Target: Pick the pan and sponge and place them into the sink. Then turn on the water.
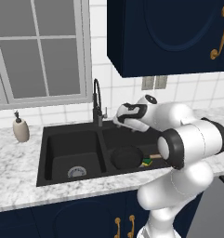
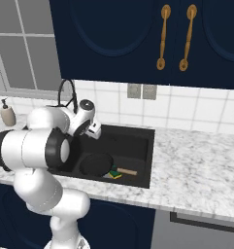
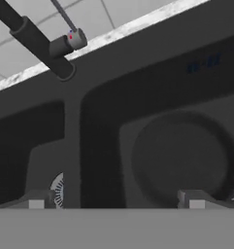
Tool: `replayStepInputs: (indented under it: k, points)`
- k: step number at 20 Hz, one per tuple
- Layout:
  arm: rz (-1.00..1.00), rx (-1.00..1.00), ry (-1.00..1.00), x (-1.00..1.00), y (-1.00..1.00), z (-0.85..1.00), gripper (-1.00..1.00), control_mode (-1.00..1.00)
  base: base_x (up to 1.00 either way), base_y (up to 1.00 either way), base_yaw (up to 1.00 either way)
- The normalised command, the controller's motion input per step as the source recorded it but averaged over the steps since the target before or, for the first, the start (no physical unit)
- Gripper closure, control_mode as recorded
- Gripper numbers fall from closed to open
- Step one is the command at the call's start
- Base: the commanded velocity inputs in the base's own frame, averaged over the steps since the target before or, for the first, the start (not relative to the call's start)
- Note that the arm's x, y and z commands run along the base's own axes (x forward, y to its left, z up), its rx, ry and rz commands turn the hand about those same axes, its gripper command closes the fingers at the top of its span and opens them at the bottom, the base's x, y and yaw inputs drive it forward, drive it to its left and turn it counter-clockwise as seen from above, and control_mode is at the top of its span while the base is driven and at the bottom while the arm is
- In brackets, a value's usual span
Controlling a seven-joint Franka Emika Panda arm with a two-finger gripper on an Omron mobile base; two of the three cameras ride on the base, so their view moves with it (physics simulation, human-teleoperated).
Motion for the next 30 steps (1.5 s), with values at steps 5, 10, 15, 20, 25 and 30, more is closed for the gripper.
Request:
replayStepInputs:
  k: [5,10,15,20,25,30]
  points:
    - [0.0,0.09,-0.08,0.39,0.11,0.05,-1.0,-1.0,0.0,0.0,0.0]
    - [-0.01,0.09,-0.09,0.36,0.04,0.0,-1.0,-1.0,0.0,0.0,0.0]
    - [0.0,0.13,-0.15,0.32,0.08,0.0,-1.0,-1.0,0.0,0.0,0.0]
    - [0.0,0.02,-0.03,0.26,0.13,0.0,-1.0,-1.0,0.0,0.0,0.0]
    - [0.0,0.01,0.0,0.23,0.11,0.0,-1.0,-1.0,0.0,0.0,0.0]
    - [0.0,0.01,0.0,0.34,0.17,0.0,-1.0,-1.0,0.0,0.0,0.0]
